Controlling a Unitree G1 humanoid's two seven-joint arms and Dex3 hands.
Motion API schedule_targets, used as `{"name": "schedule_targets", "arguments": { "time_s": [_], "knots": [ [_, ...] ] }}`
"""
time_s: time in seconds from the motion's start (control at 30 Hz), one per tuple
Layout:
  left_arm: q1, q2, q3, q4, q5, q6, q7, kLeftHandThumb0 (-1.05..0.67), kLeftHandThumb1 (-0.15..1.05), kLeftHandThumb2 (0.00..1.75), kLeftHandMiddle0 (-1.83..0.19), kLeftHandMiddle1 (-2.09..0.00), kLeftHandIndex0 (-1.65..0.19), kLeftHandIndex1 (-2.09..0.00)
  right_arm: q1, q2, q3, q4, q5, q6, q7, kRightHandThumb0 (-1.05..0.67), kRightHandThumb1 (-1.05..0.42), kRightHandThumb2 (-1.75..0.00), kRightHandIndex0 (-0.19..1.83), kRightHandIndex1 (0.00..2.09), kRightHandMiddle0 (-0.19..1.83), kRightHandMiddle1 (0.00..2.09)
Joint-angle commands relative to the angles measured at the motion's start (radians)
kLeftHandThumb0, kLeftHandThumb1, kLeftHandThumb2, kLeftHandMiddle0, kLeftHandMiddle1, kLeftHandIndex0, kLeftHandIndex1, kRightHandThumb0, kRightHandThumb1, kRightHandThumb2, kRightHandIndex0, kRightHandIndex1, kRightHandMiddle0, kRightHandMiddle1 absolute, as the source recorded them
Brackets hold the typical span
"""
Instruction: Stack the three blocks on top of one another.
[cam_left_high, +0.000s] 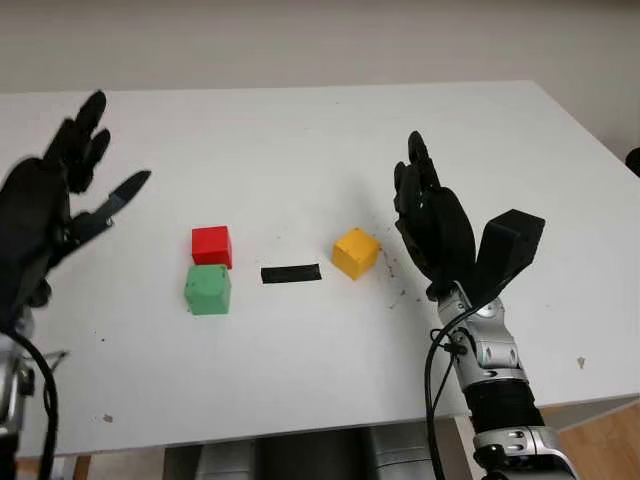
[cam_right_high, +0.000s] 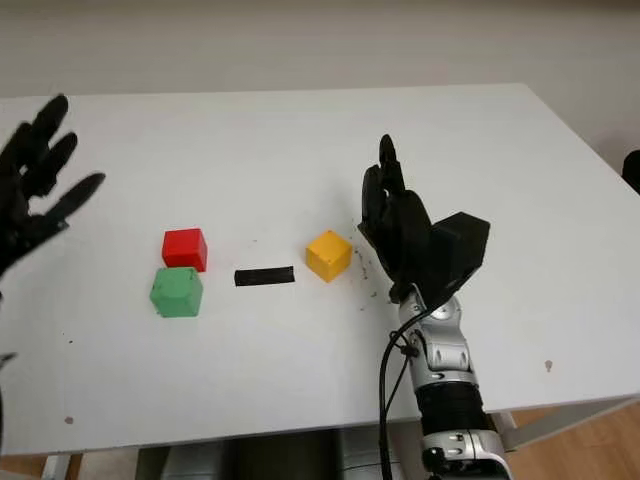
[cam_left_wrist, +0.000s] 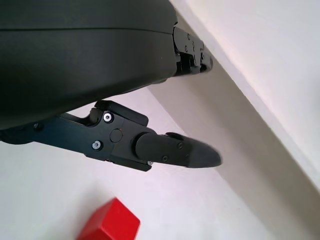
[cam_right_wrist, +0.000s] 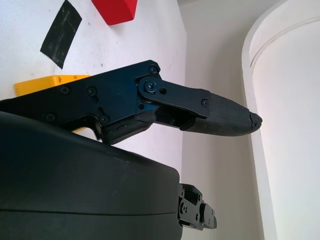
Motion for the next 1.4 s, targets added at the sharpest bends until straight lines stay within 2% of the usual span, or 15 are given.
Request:
{"name": "schedule_targets", "arguments": {
  "time_s": [0.0,0.07,0.3,0.43,0.67,0.77,1.03,1.13,1.23,1.37],
  "knots": [
    [-0.07,0.065,-0.048,0.032,0.057,-0.006,-0.025,-0.38,1.01,0.05,-0.29,-0.09,-0.26,-0.16,0.006,-0.003,0.004,-0.021,-0.004,0.001,0.0,-0.77,-1.05,-0.67,-0.19,0.0,-0.19,0.0],
    [-0.12,0.105,-0.089,0.081,0.111,-0.039,-0.042,-0.38,0.98,0.04,-0.31,-0.09,-0.29,-0.17,0.008,-0.006,0.006,-0.022,-0.008,0.0,0.001,-0.77,-1.05,-0.68,-0.19,0.0,-0.19,0.0],
    [-0.328,0.245,-0.28,0.356,0.346,-0.301,-0.093,-0.31,0.88,0.03,-0.26,-0.05,-0.29,-0.14,0.013,-0.015,0.001,-0.033,-0.005,0.012,0.007,-0.76,-1.05,-0.68,-0.19,0.0,-0.19,0.0],
    [-0.439,0.286,-0.39,0.507,0.508,-0.516,-0.026,-0.3,0.82,0.03,-0.26,-0.05,-0.33,-0.12,0.02,-0.014,0.002,-0.039,-0.006,0.014,0.007,-0.76,-1.05,-0.67,-0.19,0.0,-0.19,0.0],
    [-0.579,0.36,-0.559,0.612,0.84,-0.77,0.123,-0.33,0.82,0.05,-0.11,-0.02,-0.17,-0.02,0.025,-0.015,0.001,-0.05,-0.01,0.019,0.0,-0.77,-1.05,-0.66,-0.19,0.0,-0.19,0.0],
    [-0.629,0.374,-0.603,0.65,0.93,-0.843,0.192,-0.36,0.81,0.05,-0.06,-0.02,-0.14,-0.03,0.027,-0.012,0.002,-0.051,-0.011,0.021,-0.006,-0.78,-1.05,-0.65,-0.19,0.0,-0.19,0.0],
    [-0.736,0.392,-0.688,0.723,1.076,-0.991,0.322,-0.47,0.8,0.05,0.03,-0.02,-0.11,-0.03,0.017,-0.02,0.004,-0.044,-0.016,0.022,-0.007,-0.78,-1.05,-0.65,-0.19,0.0,-0.19,0.0],
    [-0.758,0.395,-0.717,0.74,1.134,-1.03,0.418,-0.52,0.81,0.06,0.01,-0.05,-0.12,-0.05,0.0,-0.03,0.001,-0.029,-0.02,0.022,-0.002,-0.79,-1.05,-0.65,-0.19,0.0,-0.19,0.0],
    [-0.784,0.389,-0.745,0.78,1.161,-1.068,0.482,-0.49,0.81,0.06,-0.02,-0.06,-0.17,-0.06,-0.022,-0.049,0.002,-0.014,-0.038,0.025,-0.003,-0.81,-1.05,-0.64,-0.19,0.0,-0.19,0.0],
    [-0.811,0.385,-0.766,0.812,1.152,-1.112,0.464,-0.53,0.82,0.06,-0.01,-0.05,-0.15,-0.05,-0.058,-0.067,-0.004,0.027,-0.057,-0.007,-0.005,-0.79,-1.05,-0.64,-0.19,0.0,-0.19,0.0]
  ]
}}
